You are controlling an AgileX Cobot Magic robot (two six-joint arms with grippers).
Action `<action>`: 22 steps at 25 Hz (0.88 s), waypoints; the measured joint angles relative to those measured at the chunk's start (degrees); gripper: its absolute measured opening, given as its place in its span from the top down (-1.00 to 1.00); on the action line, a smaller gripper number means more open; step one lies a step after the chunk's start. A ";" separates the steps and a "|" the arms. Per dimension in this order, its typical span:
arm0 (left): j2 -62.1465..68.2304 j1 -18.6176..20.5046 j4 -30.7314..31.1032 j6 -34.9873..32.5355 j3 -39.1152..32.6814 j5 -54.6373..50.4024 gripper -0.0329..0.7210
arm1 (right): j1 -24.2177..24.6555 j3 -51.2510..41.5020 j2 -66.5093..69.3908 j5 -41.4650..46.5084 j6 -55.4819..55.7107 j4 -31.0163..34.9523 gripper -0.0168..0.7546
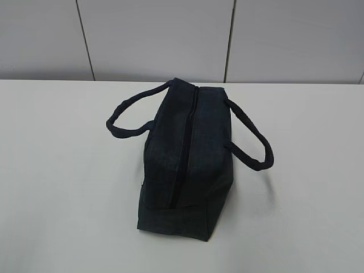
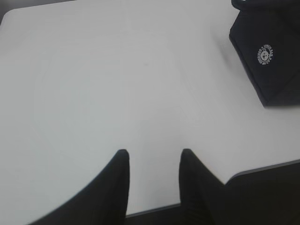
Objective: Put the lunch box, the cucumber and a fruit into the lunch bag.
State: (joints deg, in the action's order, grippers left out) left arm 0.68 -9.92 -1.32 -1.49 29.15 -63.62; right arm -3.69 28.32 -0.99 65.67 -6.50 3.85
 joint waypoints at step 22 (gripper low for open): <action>0.00 0.11 0.00 0.00 0.00 0.00 0.28 | 0.00 0.00 0.00 0.00 0.00 0.00 -0.26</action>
State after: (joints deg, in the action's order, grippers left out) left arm 0.68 -9.81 -1.32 -1.49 29.15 -63.62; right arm -3.69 28.32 -0.99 65.67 -6.50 3.85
